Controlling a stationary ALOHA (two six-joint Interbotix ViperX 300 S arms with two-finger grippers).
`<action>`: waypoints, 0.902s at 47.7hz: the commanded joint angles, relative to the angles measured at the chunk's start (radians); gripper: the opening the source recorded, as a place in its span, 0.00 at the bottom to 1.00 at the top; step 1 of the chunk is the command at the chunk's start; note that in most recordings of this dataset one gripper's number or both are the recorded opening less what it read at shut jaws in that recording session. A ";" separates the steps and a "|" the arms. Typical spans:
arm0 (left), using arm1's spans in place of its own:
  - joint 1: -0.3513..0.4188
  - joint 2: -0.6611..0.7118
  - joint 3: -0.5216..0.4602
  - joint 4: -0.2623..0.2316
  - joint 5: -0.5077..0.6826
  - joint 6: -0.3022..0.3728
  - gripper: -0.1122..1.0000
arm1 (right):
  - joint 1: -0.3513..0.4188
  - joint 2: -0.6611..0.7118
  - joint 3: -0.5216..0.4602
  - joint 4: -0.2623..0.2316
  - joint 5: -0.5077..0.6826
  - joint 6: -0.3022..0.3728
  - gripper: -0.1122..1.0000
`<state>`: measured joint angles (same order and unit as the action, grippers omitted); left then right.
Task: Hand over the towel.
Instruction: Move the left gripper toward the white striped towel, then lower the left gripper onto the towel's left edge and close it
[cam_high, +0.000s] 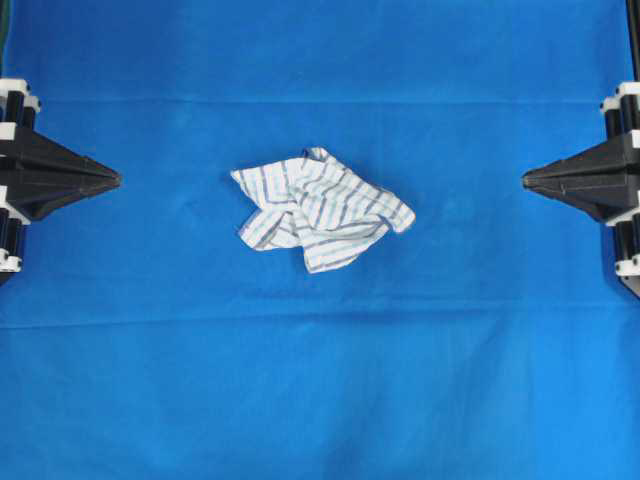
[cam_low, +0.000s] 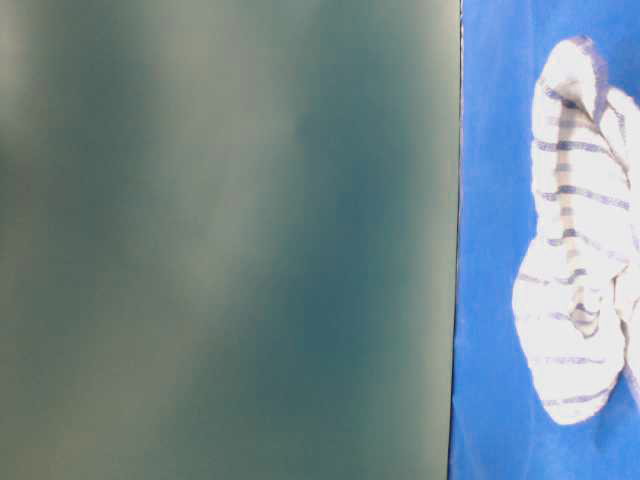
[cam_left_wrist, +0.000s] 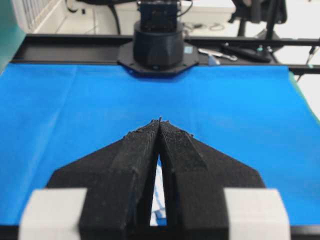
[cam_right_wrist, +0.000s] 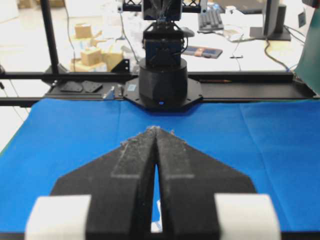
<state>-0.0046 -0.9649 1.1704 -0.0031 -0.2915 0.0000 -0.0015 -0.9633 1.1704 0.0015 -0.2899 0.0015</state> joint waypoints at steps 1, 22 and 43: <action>0.003 0.034 -0.040 -0.008 -0.009 0.012 0.10 | -0.005 0.012 -0.018 -0.002 -0.006 -0.006 0.10; 0.052 0.291 -0.192 -0.015 -0.034 0.031 0.11 | -0.005 0.035 -0.025 -0.002 0.017 -0.005 0.10; 0.132 0.696 -0.419 -0.017 0.163 0.017 0.90 | -0.005 0.069 -0.017 -0.002 0.032 -0.003 0.10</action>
<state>0.1104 -0.3206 0.8130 -0.0184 -0.1764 0.0184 -0.0046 -0.9066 1.1689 0.0000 -0.2531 -0.0031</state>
